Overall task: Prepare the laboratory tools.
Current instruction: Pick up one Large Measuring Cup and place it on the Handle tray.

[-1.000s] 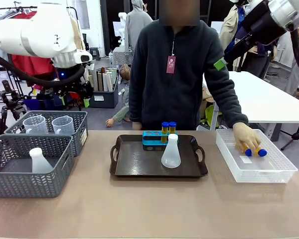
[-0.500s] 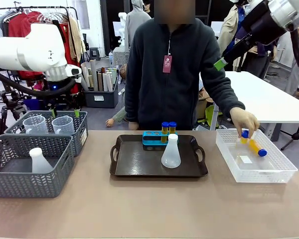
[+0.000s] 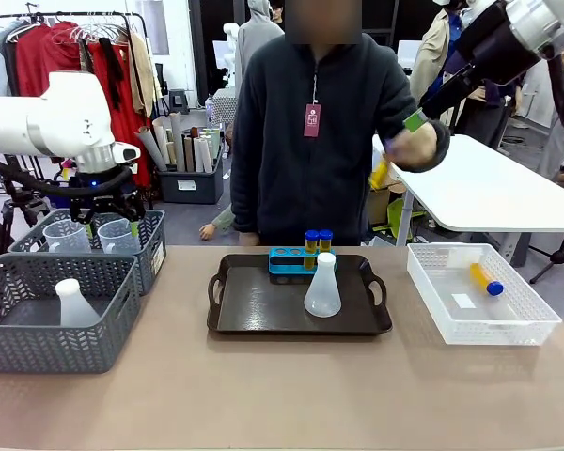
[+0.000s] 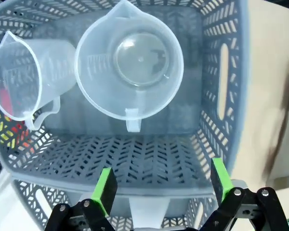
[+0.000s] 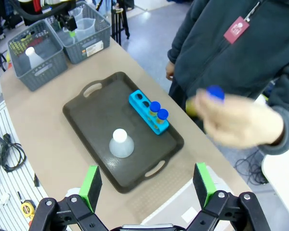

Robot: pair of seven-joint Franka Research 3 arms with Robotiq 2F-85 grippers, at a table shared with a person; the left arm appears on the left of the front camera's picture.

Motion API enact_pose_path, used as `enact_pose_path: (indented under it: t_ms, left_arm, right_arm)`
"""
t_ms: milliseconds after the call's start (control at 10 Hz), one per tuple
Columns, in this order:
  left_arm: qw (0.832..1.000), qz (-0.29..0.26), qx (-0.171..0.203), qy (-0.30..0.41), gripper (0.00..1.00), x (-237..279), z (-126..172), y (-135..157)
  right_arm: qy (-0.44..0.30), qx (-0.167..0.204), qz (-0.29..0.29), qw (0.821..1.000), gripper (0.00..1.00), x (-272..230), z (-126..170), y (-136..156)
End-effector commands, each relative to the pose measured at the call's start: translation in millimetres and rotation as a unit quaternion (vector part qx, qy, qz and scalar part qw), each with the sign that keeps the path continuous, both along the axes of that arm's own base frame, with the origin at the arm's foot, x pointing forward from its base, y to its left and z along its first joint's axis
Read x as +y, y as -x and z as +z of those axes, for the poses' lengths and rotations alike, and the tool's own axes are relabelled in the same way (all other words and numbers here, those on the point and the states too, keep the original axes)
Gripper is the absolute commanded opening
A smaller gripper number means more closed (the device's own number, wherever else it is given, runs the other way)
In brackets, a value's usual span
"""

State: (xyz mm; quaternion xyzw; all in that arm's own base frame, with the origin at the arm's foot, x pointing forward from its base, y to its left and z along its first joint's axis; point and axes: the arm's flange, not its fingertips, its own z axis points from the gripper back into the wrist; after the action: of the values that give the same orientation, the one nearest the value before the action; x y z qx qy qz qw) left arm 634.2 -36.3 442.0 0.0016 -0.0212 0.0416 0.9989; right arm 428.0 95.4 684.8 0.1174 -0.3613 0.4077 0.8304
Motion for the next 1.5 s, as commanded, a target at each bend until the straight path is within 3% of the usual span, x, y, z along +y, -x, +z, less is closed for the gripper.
enact_pose_path:
  t_ms: [0,500,1300,1400]
  left_arm:
    - [1.0,0.015,-0.004,0.011,1.0,5,-14,-2]
    - [1.0,0.004,-0.021,0.007,1.0,23,-42,-13]
    - [0.999,-0.017,-0.037,0.007,1.0,28,-51,-22]
    - [0.999,-0.021,-0.039,0.0,0.92,29,-50,-22]
  right_arm:
    - [-0.002,0.0,0.0,1.0,1.0,-1,1,0]
    - [-0.002,0.0,0.0,1.0,1.0,-1,1,0]
    - [-0.002,0.0,0.0,1.0,1.0,-1,1,0]
    - [-0.002,0.0,0.0,1.0,1.0,-1,1,0]
